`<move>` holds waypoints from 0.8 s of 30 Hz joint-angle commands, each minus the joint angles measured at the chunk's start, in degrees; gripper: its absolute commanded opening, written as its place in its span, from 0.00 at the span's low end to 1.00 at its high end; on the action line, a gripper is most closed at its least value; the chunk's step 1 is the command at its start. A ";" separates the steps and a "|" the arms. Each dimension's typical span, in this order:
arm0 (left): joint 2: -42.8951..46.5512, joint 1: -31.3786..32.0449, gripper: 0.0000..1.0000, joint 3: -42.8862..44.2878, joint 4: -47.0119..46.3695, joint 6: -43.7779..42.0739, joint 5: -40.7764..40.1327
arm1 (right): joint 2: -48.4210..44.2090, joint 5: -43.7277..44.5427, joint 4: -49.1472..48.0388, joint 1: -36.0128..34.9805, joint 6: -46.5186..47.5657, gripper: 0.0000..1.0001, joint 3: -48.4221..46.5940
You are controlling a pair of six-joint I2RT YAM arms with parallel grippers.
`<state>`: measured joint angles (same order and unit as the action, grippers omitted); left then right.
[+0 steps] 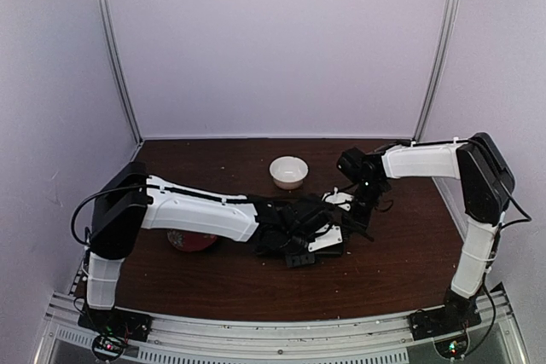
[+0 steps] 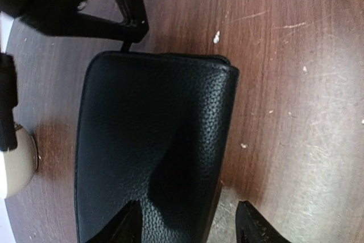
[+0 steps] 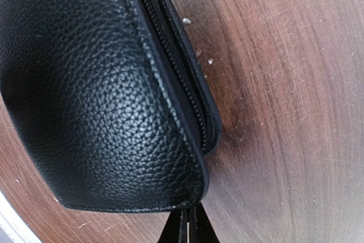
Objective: Sort the hair-cutting tools
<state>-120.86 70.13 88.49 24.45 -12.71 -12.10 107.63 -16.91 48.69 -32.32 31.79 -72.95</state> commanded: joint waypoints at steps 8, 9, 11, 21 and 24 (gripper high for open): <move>-9.77 -3.78 0.49 10.03 6.07 1.33 -2.85 | -1.00 -2.84 2.07 0.06 1.78 0.00 1.03; -9.89 -4.22 0.46 10.08 6.05 1.92 -2.61 | -1.65 -2.94 2.30 0.06 2.07 0.00 1.85; -10.08 -5.23 0.41 10.16 6.14 2.80 -0.87 | -3.16 -3.19 2.67 0.06 2.34 0.00 3.55; -10.95 -6.10 0.29 10.90 6.12 4.55 -0.31 | -8.16 -8.46 4.95 -0.30 2.46 0.00 10.52; -11.47 -6.44 0.29 11.53 6.50 5.25 -1.16 | -7.87 -9.29 6.04 -1.29 2.87 0.00 11.13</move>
<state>-128.60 67.40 99.24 29.69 -11.25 -9.91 101.58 -21.50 48.10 -31.64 33.30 -63.31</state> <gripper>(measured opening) 0.295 0.005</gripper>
